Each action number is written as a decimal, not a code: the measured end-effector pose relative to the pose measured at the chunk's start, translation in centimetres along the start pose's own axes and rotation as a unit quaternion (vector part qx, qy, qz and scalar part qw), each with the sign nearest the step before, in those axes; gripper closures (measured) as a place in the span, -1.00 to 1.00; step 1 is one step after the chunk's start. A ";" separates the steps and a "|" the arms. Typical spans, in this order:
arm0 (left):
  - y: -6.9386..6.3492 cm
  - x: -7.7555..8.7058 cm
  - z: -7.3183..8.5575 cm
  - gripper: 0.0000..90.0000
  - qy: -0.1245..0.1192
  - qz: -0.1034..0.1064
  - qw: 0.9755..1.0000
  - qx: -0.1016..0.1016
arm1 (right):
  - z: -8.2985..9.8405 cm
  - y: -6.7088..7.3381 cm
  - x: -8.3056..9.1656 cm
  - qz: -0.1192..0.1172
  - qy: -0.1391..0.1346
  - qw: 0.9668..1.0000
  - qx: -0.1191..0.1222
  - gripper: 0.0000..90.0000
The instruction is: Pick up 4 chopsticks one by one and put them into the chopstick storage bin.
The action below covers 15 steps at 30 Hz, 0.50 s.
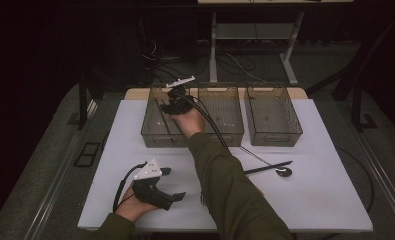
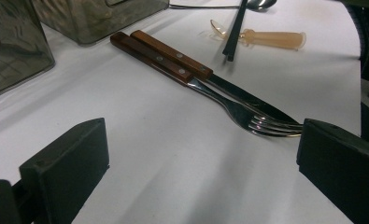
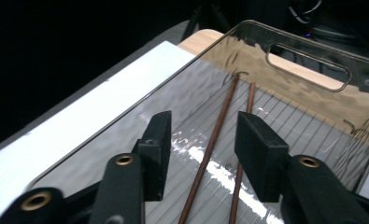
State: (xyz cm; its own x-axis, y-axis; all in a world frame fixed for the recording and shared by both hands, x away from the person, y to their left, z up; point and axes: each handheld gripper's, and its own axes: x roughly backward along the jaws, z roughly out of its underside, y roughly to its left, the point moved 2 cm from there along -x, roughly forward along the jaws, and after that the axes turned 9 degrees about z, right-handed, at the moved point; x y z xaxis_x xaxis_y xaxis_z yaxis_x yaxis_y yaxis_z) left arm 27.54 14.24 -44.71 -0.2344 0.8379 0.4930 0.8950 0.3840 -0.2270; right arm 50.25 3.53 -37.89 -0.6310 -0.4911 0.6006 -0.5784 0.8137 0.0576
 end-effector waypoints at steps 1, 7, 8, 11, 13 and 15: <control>0.0 0.0 0.0 -0.98 0.000 0.000 1.000 -0.001 | 0.1 -0.1 0.3 -0.005 0.002 1.000 -0.001 0.19; 0.0 0.0 0.0 -0.98 0.005 -0.001 1.000 -0.003 | 1.0 -1.1 3.0 -0.029 0.003 1.000 0.004 0.07; -0.1 -0.1 0.0 -0.98 0.005 -0.002 1.000 -0.004 | 1.1 -1.3 3.5 -0.031 0.002 1.000 0.006 0.05; -0.1 -0.1 0.0 -0.98 0.002 0.000 1.000 -0.004 | 1.7 -2.3 5.2 -0.036 -0.005 0.999 0.008 0.01; -0.1 -0.1 0.0 -0.98 0.000 -0.001 1.000 -0.002 | 2.1 -2.9 6.4 -0.041 -0.010 0.999 0.006 -0.01; -0.1 -0.1 0.0 -0.98 0.003 -0.003 1.000 -0.002 | 2.5 -3.5 7.5 -0.046 -0.012 0.999 0.014 -0.05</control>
State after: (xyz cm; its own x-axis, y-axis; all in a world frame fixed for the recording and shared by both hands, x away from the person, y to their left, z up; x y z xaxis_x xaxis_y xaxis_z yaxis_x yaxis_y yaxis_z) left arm 27.46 14.09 -44.75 -0.2366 0.8332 0.4999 0.8952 0.3869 -0.2211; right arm 46.24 -3.73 -35.61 -0.5857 -0.5714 0.5749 -0.6492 0.7554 0.0893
